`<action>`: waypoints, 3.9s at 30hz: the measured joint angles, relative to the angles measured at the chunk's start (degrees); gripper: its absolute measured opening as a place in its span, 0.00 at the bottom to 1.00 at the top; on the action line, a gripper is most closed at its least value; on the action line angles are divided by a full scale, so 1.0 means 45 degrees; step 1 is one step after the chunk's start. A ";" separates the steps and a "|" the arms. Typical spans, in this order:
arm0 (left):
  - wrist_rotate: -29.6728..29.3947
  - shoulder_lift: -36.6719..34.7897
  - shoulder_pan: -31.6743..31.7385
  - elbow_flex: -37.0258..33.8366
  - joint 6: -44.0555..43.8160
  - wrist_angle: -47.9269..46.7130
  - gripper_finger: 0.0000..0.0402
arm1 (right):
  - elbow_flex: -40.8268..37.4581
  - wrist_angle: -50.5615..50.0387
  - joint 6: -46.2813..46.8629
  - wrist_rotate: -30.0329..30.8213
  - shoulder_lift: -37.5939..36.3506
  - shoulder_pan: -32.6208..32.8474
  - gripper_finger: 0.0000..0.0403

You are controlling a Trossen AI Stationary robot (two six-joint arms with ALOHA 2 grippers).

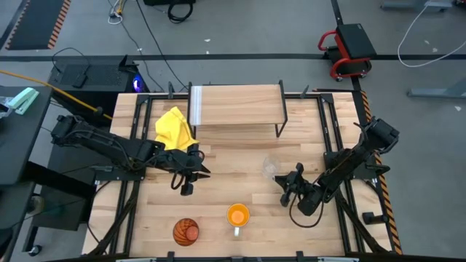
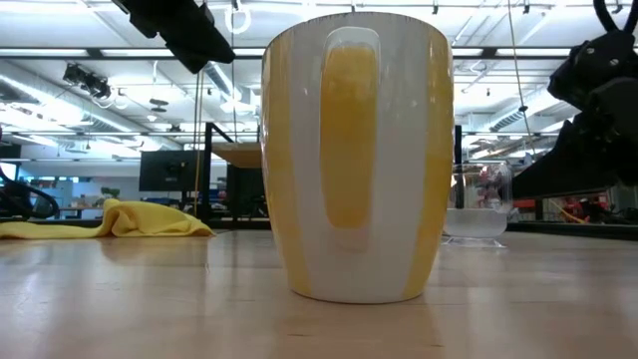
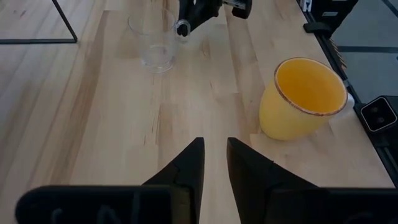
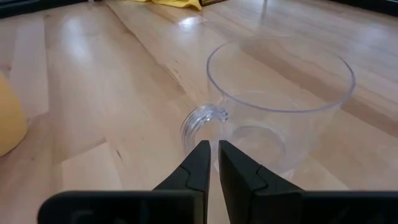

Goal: Stack small to large cups/mugs on shelf
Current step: Put the transparent mug on the shelf

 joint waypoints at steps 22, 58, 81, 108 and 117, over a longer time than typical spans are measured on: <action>-0.0004 0.0000 0.0000 0.0000 -0.0272 -0.0039 0.20 | 0.0000 -0.0661 -0.0051 -0.0105 -0.0578 0.1080 0.10; 0.0000 0.0000 0.0000 0.0000 -0.0272 -0.0039 0.20 | 0.0000 0.1433 -0.2996 -0.1292 -0.0578 -0.1360 0.10; -0.0003 0.0000 0.0000 0.0000 -0.0272 -0.0039 0.18 | 0.0000 0.1423 -0.3007 -0.1125 -0.0578 -0.1783 0.01; 0.0000 0.0000 0.0000 0.0000 -0.0359 -0.0039 0.18 | 0.0000 0.1401 -0.1996 -0.1525 -0.0573 -0.1156 0.20; 0.0000 0.0000 -0.0004 0.0000 -0.0364 -0.0039 0.16 | 0.0000 0.0214 -0.1542 -0.1521 -0.0573 -0.1156 0.24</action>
